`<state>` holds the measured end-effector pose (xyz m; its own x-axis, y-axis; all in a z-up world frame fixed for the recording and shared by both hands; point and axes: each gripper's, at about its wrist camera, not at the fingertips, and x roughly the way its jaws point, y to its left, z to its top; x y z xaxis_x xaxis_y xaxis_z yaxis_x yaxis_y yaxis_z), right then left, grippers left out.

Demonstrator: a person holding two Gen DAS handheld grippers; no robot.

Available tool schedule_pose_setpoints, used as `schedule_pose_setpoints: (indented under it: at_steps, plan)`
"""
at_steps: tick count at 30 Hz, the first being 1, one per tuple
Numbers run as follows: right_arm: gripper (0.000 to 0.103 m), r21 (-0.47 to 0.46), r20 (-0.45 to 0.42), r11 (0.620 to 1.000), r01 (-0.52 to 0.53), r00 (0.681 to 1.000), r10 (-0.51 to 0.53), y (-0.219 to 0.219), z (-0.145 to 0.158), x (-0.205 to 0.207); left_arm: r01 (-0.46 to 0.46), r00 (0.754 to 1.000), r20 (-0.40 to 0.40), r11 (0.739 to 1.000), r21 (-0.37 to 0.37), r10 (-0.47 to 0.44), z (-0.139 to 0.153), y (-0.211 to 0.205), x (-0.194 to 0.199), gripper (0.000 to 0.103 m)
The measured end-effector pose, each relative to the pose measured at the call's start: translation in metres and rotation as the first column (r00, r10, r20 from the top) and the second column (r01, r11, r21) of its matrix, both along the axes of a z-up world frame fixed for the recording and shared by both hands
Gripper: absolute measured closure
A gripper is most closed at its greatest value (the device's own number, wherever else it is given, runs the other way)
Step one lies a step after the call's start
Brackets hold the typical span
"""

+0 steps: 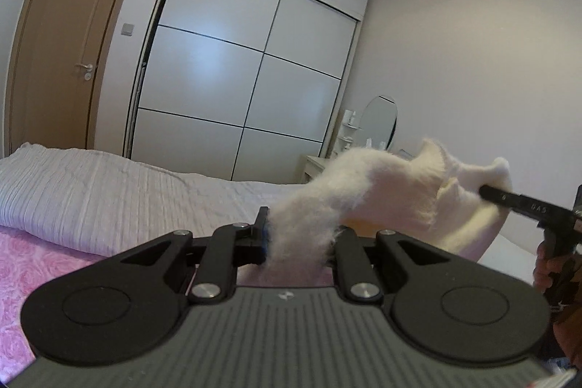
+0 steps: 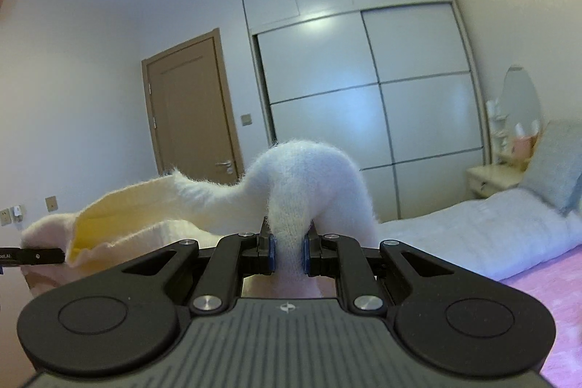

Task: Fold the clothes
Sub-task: 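Lift the sweater with both grippers and lay it flat on the bed, then open both grippers and move them over the spread sweater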

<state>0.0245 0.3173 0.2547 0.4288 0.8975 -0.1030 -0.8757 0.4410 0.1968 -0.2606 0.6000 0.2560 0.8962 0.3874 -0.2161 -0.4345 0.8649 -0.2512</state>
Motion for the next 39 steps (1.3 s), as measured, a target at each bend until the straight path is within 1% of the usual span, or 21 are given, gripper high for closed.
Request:
schedule_pose_setpoints:
  at_steps: [5,7,9,11,13,16,17,19,20,21,22,23,25,26,28,29,31,34,36,38,39]
  plan:
    - [0.089,0.007,0.075,1.000,0.007,0.997,-0.007,-0.055,0.024,-0.011,-0.002,1.000,-0.003,1.000,0.014,0.002,0.022,-0.047,0.007,0.091]
    - [0.089,-0.002,0.104,1.000,0.006,0.995,-0.005,-0.066,0.037,-0.008,0.003,1.000,-0.014,0.999,0.035,-0.003,0.035,-0.059,0.010,0.091]
    - [0.090,-0.013,0.133,1.000,0.005,0.991,-0.003,-0.076,0.049,-0.004,0.006,1.000,-0.020,1.000,0.029,-0.006,0.044,-0.061,0.025,0.091]
    - [0.090,-0.022,0.140,1.000,0.005,0.990,-0.002,-0.075,0.059,0.011,0.005,1.000,-0.016,1.000,0.003,-0.005,0.049,-0.057,0.039,0.091]
    - [0.090,-0.047,0.130,0.999,0.009,0.992,-0.003,-0.063,0.059,0.027,-0.002,0.999,-0.032,0.999,-0.043,0.001,0.042,-0.041,0.060,0.091]
    - [0.090,-0.109,0.092,0.994,0.015,0.996,-0.005,-0.035,0.049,0.057,-0.023,0.996,-0.087,0.984,-0.179,0.007,0.003,0.010,0.104,0.089]
    - [0.089,-0.139,0.064,0.990,0.018,0.998,-0.009,-0.022,0.037,0.071,-0.039,0.993,-0.116,0.973,-0.227,0.013,-0.016,0.030,0.120,0.085]
    - [0.086,-0.227,-0.015,0.974,0.020,1.000,-0.024,0.011,0.006,0.110,-0.135,0.975,-0.210,0.941,-0.310,0.071,-0.071,0.074,0.152,0.066]
    - [0.070,-0.276,-0.074,0.961,0.025,0.996,-0.047,0.033,-0.018,0.133,-0.184,0.962,-0.258,0.920,-0.346,0.096,-0.098,0.095,0.168,0.055]
    - [0.047,-0.324,-0.132,0.946,0.027,0.989,-0.074,0.056,-0.041,0.155,-0.236,0.944,-0.309,0.895,-0.378,0.118,-0.126,0.117,0.183,0.055]
    - [0.043,-0.369,-0.183,0.928,0.047,0.976,-0.122,0.075,-0.069,0.178,-0.292,0.917,-0.375,0.871,-0.396,0.137,-0.156,0.136,0.192,0.055]
    - [0.044,-0.418,-0.228,0.907,0.059,0.959,-0.168,0.091,-0.094,0.197,-0.334,0.891,-0.432,0.849,-0.409,0.143,-0.181,0.147,0.196,0.055]
    - [0.044,-0.504,-0.310,0.863,0.039,0.924,-0.223,0.112,-0.139,0.217,-0.395,0.845,-0.513,0.821,-0.412,0.149,-0.221,0.157,0.195,0.055]
    - [0.044,-0.536,-0.345,0.844,0.019,0.908,-0.240,0.119,-0.160,0.224,-0.399,0.837,-0.530,0.814,-0.422,0.136,-0.236,0.156,0.190,0.055]
    - [0.043,-0.571,-0.368,0.821,0.003,0.893,-0.259,0.109,-0.194,0.222,-0.409,0.821,-0.563,0.791,-0.454,0.101,-0.267,0.143,0.169,0.055]
    - [0.041,-0.592,-0.379,0.806,-0.010,0.886,-0.268,0.100,-0.212,0.220,-0.426,0.805,-0.587,0.776,-0.465,0.090,-0.280,0.136,0.162,0.055]
    - [0.040,-0.651,-0.418,0.758,-0.033,0.850,-0.321,0.073,-0.249,0.219,-0.460,0.772,-0.632,0.744,-0.485,0.065,-0.305,0.113,0.148,0.055]
    - [0.040,-0.720,-0.500,0.687,-0.093,0.757,-0.421,0.028,-0.306,0.198,-0.508,0.720,-0.693,0.697,-0.507,0.021,-0.334,0.074,0.124,0.054]
    - [0.040,-0.732,-0.559,0.663,-0.157,0.695,-0.452,-0.003,-0.333,0.176,-0.528,0.708,-0.706,0.655,-0.540,-0.011,-0.347,0.047,0.111,0.054]
    - [0.040,-0.727,-0.612,0.646,-0.235,0.650,-0.452,-0.027,-0.357,0.145,-0.541,0.698,-0.715,0.624,-0.564,-0.042,-0.358,0.015,0.098,0.054]
    - [0.040,-0.725,-0.626,0.631,-0.277,0.647,-0.435,-0.033,-0.365,0.132,-0.546,0.689,-0.723,0.618,-0.565,-0.051,-0.362,0.001,0.093,0.053]
